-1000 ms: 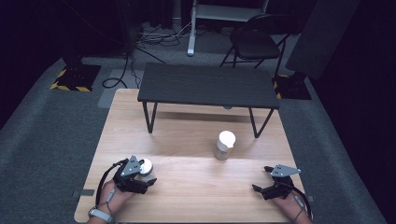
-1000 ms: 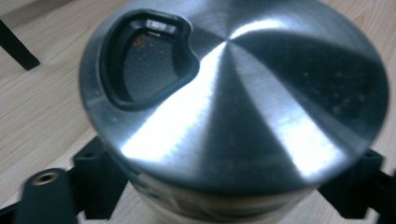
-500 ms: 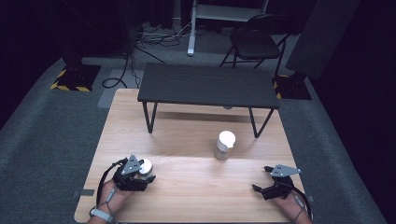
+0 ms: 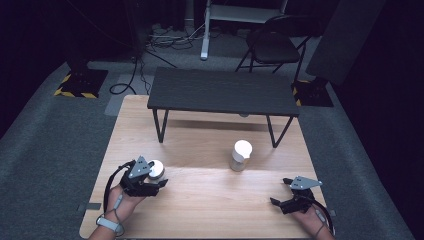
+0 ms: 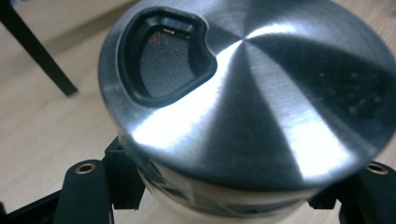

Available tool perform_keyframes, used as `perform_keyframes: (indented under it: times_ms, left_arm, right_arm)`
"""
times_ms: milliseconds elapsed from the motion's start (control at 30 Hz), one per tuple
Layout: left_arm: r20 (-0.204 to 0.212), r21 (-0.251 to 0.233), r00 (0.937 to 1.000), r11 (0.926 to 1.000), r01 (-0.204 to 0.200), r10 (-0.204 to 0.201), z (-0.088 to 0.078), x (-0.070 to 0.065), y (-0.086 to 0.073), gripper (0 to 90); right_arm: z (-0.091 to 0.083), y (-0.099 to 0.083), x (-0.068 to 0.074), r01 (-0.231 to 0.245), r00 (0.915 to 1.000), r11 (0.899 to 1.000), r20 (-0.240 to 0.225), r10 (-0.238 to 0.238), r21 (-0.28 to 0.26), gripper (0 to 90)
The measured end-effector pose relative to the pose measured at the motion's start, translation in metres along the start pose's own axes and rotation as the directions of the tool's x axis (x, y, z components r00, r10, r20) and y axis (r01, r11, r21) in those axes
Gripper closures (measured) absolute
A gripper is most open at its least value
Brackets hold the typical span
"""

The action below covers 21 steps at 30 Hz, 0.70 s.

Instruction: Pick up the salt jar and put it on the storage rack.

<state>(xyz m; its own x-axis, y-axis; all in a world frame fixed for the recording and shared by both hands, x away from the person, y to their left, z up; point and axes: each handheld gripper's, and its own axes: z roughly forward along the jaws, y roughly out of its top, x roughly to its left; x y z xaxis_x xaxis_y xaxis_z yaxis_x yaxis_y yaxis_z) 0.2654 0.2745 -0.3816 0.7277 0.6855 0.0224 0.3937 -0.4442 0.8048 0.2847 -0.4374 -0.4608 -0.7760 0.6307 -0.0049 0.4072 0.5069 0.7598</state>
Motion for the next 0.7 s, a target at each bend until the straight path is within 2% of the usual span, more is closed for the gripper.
perform_keyframes:
  times_ms: [33, 67, 100, 133, 167, 200, 267, 300, 333, 367, 467, 567, 600, 633, 700]
  left_arm:
    - [0.001, 0.0, 1.0, 1.0, -0.002, 0.002, -0.002, 0.002, 0.016, 30.9]
    - [0.001, 0.0, 1.0, 1.0, -0.002, 0.002, -0.002, 0.002, 0.016, 30.9]
    - [-0.003, -0.001, 0.9999, 0.9999, -0.015, 0.015, -0.004, 0.002, 0.025, 30.9]
    - [-0.006, -0.009, 0.9995, 0.9995, -0.032, 0.032, -0.007, 0.003, 0.042, 30.9]
    - [-0.006, -0.009, 0.9995, 0.9995, -0.032, 0.032, -0.007, 0.003, 0.042, 30.9]
    - [-0.009, -0.01, 0.9991, 0.9991, -0.041, 0.041, -0.01, 0.004, 0.059, 30.9]
    - [-0.008, -0.008, 0.9988, 0.9988, -0.049, 0.049, -0.012, 0.007, 0.077, 30.9]
    - [-0.008, -0.008, 0.9988, 0.9988, -0.049, 0.049, -0.012, 0.007, 0.077, 30.9]
    - [-0.009, -0.006, 0.9986, 0.9987, -0.051, 0.051, -0.012, 0.008, 0.086, 30.9]
    - [-0.007, -0.005, 0.9985, 0.9985, -0.054, 0.054, -0.013, 0.01, 0.103, 30.9]
    - [0.019, -0.012, 0.9991, 0.9992, -0.038, 0.038, -0.013, 0.019, 0.125, 30.9]
    - [0.032, -0.007, 0.9985, 0.999, -0.043, 0.044, -0.011, 0.026, 0.15, 30.9]
    - [0.032, -0.007, 0.9985, 0.999, -0.043, 0.044, -0.011, 0.026, 0.15, 30.9]
    - [0.048, -0.013, 0.9981, 0.9992, -0.037, 0.038, -0.009, 0.031, 0.165, 30.9]
    - [0.06, -0.018, 0.9975, 0.9992, -0.037, 0.038, -0.006, 0.036, 0.181, 30.9]
  right_arm:
    - [0.0, 0.0, 0.0, 0.0, 1.0, 1.0, 0.0, 0.0, 0.0, 0.2]
    - [0.0, 0.0, 0.0, 0.0, 1.0, 1.0, 0.0, 0.0, 0.0, 0.2]
    - [0.0, 0.0, 0.0, 0.0, 1.0, 1.0, 0.0, 0.0, 0.0, 0.2]
    - [0.0, 0.0, 0.0, 0.001, 1.0, 1.0, 0.0, -0.001, -0.001, 0.2]
    - [0.0, 0.0, 0.0, 0.001, 1.0, 1.0, 0.0, -0.001, -0.001, 0.2]
    - [0.0, 0.0, 0.0, 0.001, 1.0, 1.0, 0.0, -0.001, -0.001, 0.2]
    - [0.0, 0.0, 0.0, 0.001, 1.0, 1.0, 0.0, -0.001, -0.002, 0.2]
    - [0.0, 0.0, 0.0, 0.001, 1.0, 1.0, 0.0, -0.001, -0.002, 0.2]
    - [0.0, 0.0, 0.0, 0.0, 1.0, 1.0, 0.001, 0.0, -0.002, 0.2]
    - [0.0, -0.001, 0.0, 0.001, 1.0, 1.0, 0.001, -0.001, -0.002, 0.2]
    - [0.0, -0.001, 0.0, 0.001, 1.0, 1.0, 0.001, -0.001, -0.004, 0.2]
    - [0.0, -0.001, 0.001, 0.001, 1.0, 1.0, 0.001, -0.001, -0.004, 0.2]
    - [0.0, -0.001, 0.001, 0.001, 1.0, 1.0, 0.001, -0.001, -0.004, 0.2]
    - [0.0, -0.002, 0.002, -0.002, 1.0, 1.0, 0.005, 0.002, -0.006, 0.4]
    - [0.001, -0.001, 0.003, -0.008, 0.9999, 1.0, 0.011, 0.008, -0.005, 0.3]
